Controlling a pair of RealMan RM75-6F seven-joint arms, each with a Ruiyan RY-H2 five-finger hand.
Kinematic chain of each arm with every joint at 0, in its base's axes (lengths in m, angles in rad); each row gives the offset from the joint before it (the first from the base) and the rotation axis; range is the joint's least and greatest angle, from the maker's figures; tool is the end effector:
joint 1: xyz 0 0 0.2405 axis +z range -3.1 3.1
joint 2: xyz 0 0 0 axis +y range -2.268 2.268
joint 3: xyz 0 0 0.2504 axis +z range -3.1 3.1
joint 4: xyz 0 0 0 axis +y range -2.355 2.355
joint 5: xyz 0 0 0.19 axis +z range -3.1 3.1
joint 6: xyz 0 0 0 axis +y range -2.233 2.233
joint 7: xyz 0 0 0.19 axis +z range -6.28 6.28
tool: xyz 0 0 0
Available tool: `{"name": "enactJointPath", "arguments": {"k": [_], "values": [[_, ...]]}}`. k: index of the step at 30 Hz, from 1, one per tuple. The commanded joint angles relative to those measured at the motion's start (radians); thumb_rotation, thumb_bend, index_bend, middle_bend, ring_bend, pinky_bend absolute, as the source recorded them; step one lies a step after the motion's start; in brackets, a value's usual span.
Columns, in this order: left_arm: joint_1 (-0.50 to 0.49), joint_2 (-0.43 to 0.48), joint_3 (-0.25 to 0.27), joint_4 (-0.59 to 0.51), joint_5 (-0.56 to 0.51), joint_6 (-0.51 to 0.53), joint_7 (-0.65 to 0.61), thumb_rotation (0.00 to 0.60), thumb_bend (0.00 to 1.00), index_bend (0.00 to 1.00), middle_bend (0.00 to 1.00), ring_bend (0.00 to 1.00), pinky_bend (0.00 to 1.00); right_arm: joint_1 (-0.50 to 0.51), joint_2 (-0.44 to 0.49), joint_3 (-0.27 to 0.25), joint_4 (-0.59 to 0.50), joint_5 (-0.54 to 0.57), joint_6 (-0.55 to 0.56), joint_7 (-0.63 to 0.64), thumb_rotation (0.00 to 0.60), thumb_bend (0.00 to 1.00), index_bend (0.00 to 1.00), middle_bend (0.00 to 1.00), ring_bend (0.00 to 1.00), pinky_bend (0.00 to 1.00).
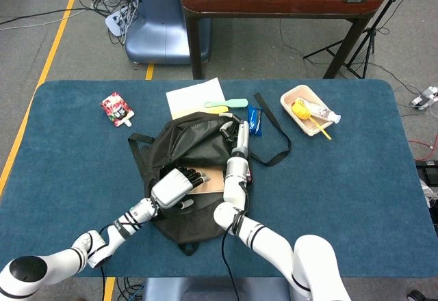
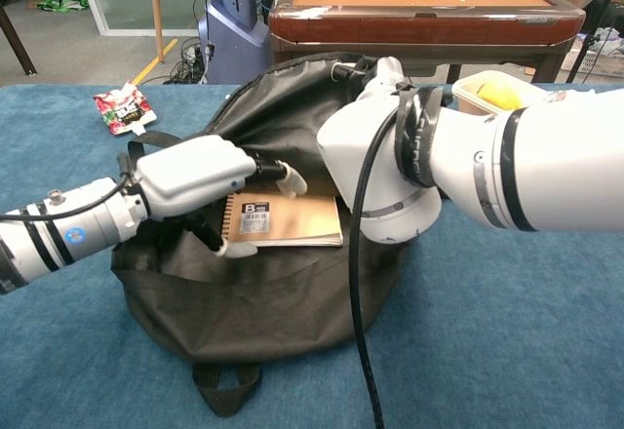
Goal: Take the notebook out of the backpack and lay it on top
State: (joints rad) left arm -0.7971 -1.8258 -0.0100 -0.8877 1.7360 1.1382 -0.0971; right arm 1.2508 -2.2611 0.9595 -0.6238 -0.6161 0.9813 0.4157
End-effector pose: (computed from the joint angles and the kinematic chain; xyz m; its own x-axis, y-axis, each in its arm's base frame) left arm -0.1065 0.3557 -0.0781 0.5449 0.0437 0.8374 0.5697 -0.7521 -0.3314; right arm -0.0417 -0.4696 -0.0922 -0.8217 0.1119 0.5588 -0.5239 0.2374 -0.8180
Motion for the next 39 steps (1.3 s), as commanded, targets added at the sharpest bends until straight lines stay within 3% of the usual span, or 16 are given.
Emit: {"name": "enactJointPath", "arguments": {"k": [1, 19, 39], "values": [[-0.005, -0.011, 0.006, 0.011, -0.001, -0.005, 0.006, 0.6, 0.19, 0.22, 0.27, 0.3, 0.4, 0.007, 0.0, 0.006, 0.006, 0.01, -0.009, -0.002, 0.6, 0.94, 0.6, 0.35, 0.28, 0.32], [-0.041, -0.084, -0.014, 0.121, -0.068, -0.07, 0.038, 0.6, 0.19, 0.22, 0.27, 0.3, 0.4, 0.027, 0.003, 0.003, 0.013, 0.02, -0.026, -0.005, 0.6, 0.94, 0.6, 0.35, 0.28, 0.32], [-0.048, -0.103, -0.01, 0.144, -0.103, -0.091, 0.093, 0.6, 0.19, 0.21, 0.27, 0.3, 0.4, 0.028, -0.001, 0.002, -0.002, 0.034, -0.028, -0.003, 0.6, 0.94, 0.6, 0.35, 0.28, 0.32]]}}
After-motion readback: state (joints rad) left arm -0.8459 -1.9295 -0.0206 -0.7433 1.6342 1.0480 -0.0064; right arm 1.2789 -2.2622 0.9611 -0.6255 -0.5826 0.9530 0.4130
